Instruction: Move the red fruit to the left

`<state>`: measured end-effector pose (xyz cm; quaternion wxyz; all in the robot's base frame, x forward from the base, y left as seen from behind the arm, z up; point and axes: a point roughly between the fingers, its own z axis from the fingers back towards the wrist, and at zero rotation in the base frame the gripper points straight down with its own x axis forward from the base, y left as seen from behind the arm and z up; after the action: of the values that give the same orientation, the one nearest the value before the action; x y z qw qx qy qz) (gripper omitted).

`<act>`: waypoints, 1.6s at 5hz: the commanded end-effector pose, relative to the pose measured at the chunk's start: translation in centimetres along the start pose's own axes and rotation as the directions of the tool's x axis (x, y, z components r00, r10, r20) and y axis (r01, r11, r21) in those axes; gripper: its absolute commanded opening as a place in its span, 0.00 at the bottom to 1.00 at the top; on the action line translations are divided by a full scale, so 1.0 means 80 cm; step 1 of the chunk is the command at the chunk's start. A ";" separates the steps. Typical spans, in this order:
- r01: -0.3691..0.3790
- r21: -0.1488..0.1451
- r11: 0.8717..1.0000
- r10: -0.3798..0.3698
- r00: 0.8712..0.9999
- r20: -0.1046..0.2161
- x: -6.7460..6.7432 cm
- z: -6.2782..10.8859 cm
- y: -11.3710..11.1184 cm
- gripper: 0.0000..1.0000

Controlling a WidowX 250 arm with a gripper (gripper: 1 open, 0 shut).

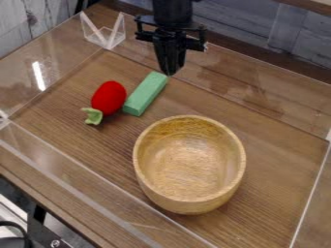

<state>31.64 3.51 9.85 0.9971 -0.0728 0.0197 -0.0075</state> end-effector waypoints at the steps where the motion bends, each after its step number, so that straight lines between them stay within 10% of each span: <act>1: -0.020 0.014 1.000 0.020 0.999 0.042 -0.008 0.018 0.017 1.00; 2: -0.033 0.012 0.999 0.032 0.999 0.039 -0.030 0.009 0.042 0.00; 7: -0.077 0.010 0.997 0.076 0.996 0.039 -0.054 0.020 0.132 0.00; 8: -0.062 0.008 0.998 0.062 0.997 0.034 -0.059 0.004 0.135 1.00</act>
<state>26.92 13.79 7.71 0.9963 -0.0788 0.0228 0.0251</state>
